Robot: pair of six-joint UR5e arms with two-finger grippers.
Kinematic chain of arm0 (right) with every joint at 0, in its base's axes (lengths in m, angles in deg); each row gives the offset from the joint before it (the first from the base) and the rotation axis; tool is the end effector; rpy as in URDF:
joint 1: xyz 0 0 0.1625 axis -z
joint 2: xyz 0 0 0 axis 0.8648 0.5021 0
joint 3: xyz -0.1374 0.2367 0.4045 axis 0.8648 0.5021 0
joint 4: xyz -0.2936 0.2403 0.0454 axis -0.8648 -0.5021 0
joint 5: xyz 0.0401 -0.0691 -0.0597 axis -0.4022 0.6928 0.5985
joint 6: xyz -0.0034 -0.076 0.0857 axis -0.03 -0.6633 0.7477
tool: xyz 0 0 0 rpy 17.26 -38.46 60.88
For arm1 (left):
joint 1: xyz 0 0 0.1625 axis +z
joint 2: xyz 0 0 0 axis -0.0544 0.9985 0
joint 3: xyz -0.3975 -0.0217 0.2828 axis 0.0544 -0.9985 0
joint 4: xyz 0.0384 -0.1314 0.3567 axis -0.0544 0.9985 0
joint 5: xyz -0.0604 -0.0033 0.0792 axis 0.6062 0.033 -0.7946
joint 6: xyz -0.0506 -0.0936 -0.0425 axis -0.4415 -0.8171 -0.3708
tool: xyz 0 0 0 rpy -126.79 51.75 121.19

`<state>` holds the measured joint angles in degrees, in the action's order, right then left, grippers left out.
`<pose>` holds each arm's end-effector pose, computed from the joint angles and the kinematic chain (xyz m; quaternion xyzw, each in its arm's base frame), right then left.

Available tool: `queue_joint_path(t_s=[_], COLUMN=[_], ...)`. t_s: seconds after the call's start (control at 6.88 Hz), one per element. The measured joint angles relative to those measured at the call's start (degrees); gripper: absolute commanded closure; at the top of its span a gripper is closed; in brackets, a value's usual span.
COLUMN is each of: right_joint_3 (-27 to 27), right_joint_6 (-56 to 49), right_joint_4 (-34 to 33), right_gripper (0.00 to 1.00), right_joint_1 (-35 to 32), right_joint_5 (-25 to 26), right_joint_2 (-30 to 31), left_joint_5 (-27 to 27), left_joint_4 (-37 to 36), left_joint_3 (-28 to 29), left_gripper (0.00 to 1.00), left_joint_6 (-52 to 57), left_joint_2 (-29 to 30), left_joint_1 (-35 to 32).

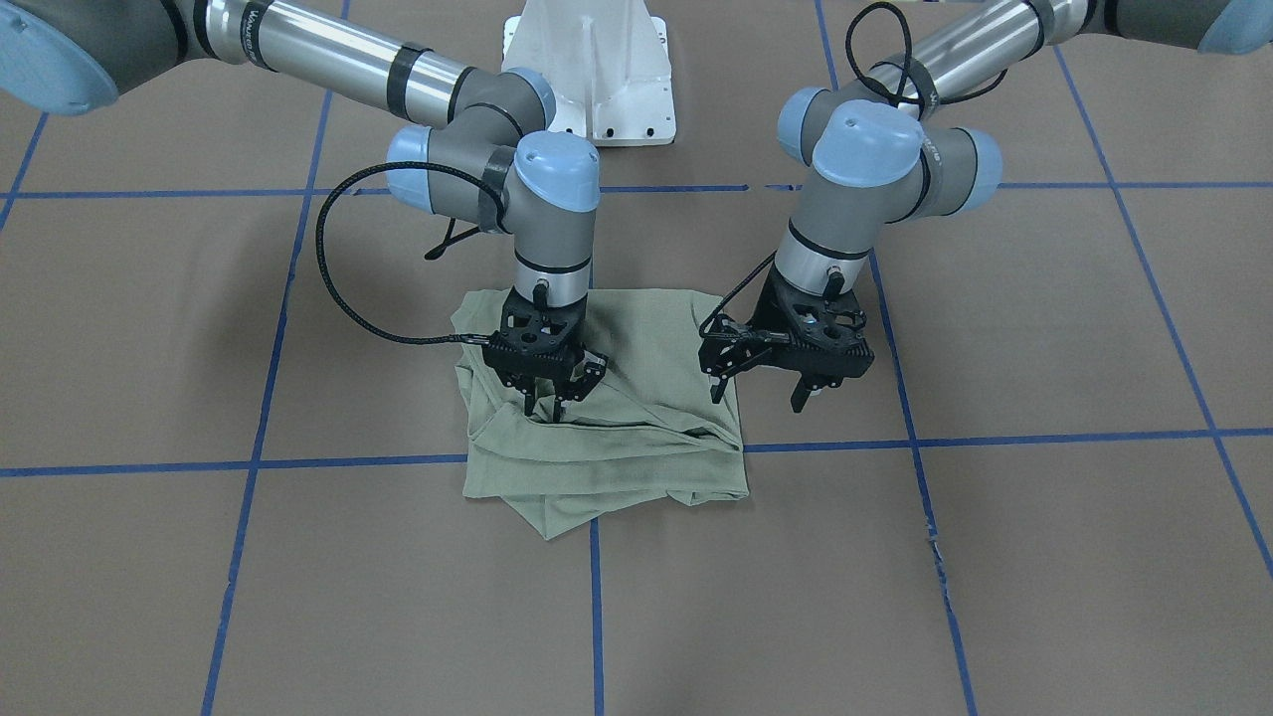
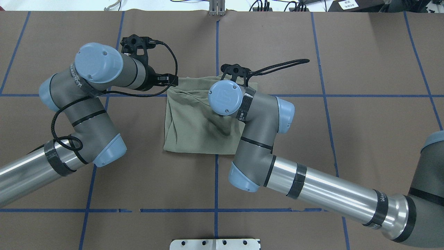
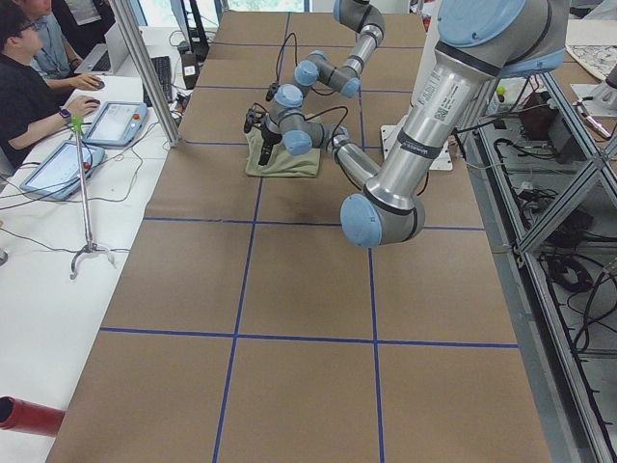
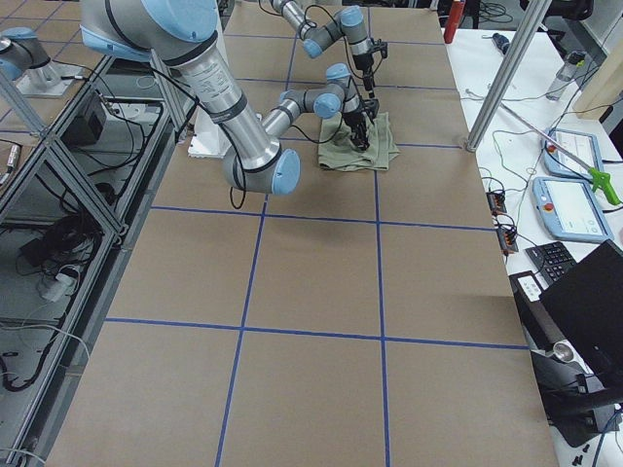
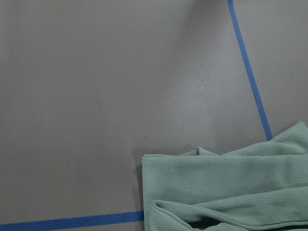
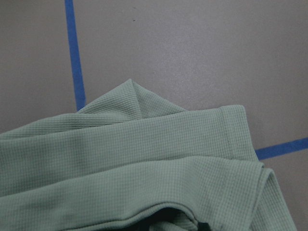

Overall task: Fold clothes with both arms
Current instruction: 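Open both grippers and raise them off the shirt's far edge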

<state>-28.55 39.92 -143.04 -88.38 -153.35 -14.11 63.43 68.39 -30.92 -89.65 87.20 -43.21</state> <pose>-0.6398 -0.5121 0.2965 0.1524 -0.3346 0.1974 0.9088 0.4719 -0.5427 0.3505 0.2011 0.4558 -0.0521 0.8655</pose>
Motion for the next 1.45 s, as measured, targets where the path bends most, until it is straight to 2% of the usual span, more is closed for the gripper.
queue_joint_path(t_s=[0.29, 0.58, 0.73, 0.87, 1.31, 1.45], right_joint_3=[0.3, 3.89, 6.67, 9.15, 11.25, 10.09], right_joint_6=[0.45, 0.36, 0.24, 0.11, -3.48, -6.92], right_joint_4=[-0.12, -0.23, -0.2, -0.17, -0.84, -1.73], right_gripper=[1.0, 1.0, 0.93, 0.01, 0.0, 0.0], right_joint_1=[-1.94, -4.55, -5.34, -5.62, -6.21, -7.16], right_joint_5=[0.0, 0.0, 0.45, 1.42, 2.09, 0.03], right_joint_2=[-0.28, -1.24, -2.78, -4.23, -6.82, -7.01], left_joint_5=[-0.02, -0.04, -0.05, -0.02, -0.24, -0.33], left_joint_4=[0.0, 0.0, 0.0, 0.0, 0.3, 1.41], left_joint_3=[0.04, 0.03, 0.01, 0.0, 0.58, 1.34], left_gripper=[0.0, 0.0, 0.0, 0.0, 0.0, 0.01], left_joint_6=[-0.18, -0.48, -0.57, -0.61, -0.65, -0.86], left_joint_2=[-0.31, -0.39, -0.49, -0.62, -0.71, -0.57], left_joint_1=[0.01, 0.01, 0.02, 0.04, 0.66, 0.85])
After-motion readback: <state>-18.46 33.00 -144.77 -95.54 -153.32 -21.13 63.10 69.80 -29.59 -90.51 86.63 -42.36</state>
